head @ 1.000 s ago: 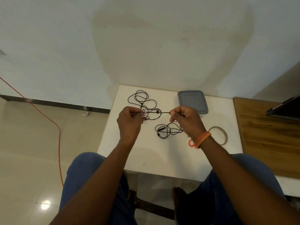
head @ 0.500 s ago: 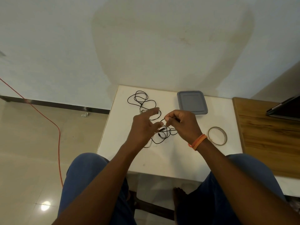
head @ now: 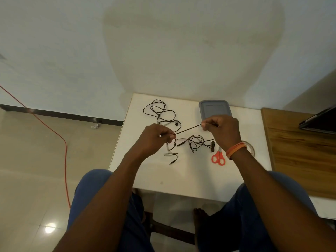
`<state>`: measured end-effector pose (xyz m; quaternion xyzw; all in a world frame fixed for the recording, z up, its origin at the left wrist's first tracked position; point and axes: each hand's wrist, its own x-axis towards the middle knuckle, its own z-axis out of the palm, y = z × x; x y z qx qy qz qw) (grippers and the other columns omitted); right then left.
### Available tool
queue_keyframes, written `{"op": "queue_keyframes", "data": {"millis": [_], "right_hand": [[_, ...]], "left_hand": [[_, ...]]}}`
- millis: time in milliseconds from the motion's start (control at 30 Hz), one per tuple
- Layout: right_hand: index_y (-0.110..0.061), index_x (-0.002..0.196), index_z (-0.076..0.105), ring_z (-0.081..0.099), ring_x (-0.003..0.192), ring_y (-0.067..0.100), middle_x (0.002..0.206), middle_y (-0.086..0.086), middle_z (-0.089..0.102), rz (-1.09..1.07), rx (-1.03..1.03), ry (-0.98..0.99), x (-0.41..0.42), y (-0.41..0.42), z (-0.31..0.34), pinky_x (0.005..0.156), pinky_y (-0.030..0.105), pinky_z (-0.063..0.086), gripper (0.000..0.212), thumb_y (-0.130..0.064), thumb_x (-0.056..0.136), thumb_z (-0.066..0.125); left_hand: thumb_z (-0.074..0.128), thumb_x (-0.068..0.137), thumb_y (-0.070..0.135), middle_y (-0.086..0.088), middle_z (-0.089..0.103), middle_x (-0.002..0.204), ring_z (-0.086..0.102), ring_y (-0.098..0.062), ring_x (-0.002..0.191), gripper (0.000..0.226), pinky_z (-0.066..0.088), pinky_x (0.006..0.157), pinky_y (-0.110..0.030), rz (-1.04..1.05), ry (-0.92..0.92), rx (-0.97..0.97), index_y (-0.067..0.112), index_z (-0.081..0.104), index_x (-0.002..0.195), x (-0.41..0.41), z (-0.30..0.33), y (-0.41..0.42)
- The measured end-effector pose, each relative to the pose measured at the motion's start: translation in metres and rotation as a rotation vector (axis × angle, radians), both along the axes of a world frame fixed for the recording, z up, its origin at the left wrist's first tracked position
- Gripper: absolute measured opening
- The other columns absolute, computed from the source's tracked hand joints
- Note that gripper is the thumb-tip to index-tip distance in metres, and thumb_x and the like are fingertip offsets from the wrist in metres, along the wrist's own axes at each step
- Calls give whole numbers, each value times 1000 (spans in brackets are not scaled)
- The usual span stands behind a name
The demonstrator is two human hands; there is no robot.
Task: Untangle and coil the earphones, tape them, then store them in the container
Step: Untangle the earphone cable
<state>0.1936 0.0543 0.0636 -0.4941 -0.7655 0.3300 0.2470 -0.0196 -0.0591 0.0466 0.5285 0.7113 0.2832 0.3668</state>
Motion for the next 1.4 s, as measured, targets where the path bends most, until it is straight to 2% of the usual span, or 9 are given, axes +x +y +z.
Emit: {"op": "queue_keyframes", "data": {"millis": [100, 300, 433, 667, 800, 900, 1100, 1200, 1400], "right_hand": [[-14, 82, 76, 62, 69, 1, 75, -5, 71, -13, 41, -93, 4, 3, -2, 67, 3, 41, 4, -14, 82, 72], [-21, 79, 74, 64, 73, 11, 74, -8, 70, -41, 109, -182, 9, 4, -2, 78, 35, 55, 7, -19, 85, 70], [-30, 67, 64, 64, 75, 11, 63, -17, 64, -97, -55, -230, 11, 3, -6, 83, 44, 51, 20, -26, 86, 67], [-25, 85, 67, 60, 88, 15, 75, -17, 60, 34, -180, -428, 4, -4, -12, 89, 42, 39, 15, -39, 84, 67], [-21, 118, 62, 60, 103, 11, 112, -2, 67, 249, -303, -178, -5, -14, -12, 89, 26, 48, 38, -33, 83, 71], [-13, 116, 65, 69, 91, 12, 103, 4, 72, 330, -414, 83, -17, -27, -4, 81, 19, 53, 29, -19, 88, 68], [-7, 93, 74, 64, 60, 13, 74, 5, 72, 319, -312, 72, -15, -24, 5, 58, 22, 54, 14, -17, 84, 72], [-9, 76, 71, 63, 67, 3, 74, -2, 71, 252, -122, -82, -5, -9, 3, 68, 17, 51, 9, -10, 84, 70], [-7, 72, 67, 62, 72, 14, 70, -3, 65, -93, 20, -257, 18, 10, -10, 74, 30, 52, 15, -6, 86, 62]], "left_hand": [[62, 91, 30, 17, 69, 79, 61, -6, 85, 13, 47, 80, -36, -3, 183, -14, 30, 70, 82, -4, -3, -1], [56, 97, 21, 4, 71, 91, 60, -21, 91, 15, 46, 72, -34, 25, 471, 8, 21, 70, 99, -5, -7, -2], [57, 96, 14, 0, 69, 91, 61, -14, 83, 14, 45, 70, -22, 114, 230, 67, 13, 71, 97, -2, -10, 0], [60, 91, 10, 13, 65, 75, 55, 12, 72, 17, 34, 66, -1, 170, 105, 231, 14, 77, 92, 25, 0, 0], [63, 92, 14, 16, 60, 72, 55, 6, 75, 15, 35, 69, -6, 85, 68, 245, 16, 77, 94, 40, 0, 1], [63, 92, 15, 11, 59, 67, 53, 3, 66, 14, 36, 64, -14, 54, 25, 233, 13, 76, 90, 45, 0, 1], [67, 92, 27, 6, 68, 76, 55, 4, 59, 14, 40, 59, -12, 40, -217, 111, 18, 77, 94, 38, 8, 1], [65, 93, 27, 1, 73, 85, 63, -12, 77, 15, 44, 67, -20, 111, -208, 106, 19, 77, 92, 28, 5, 2], [64, 92, 33, -6, 74, 90, 62, -27, 83, 14, 43, 68, -26, 187, -191, 79, 27, 77, 89, 14, 2, -1]]}}
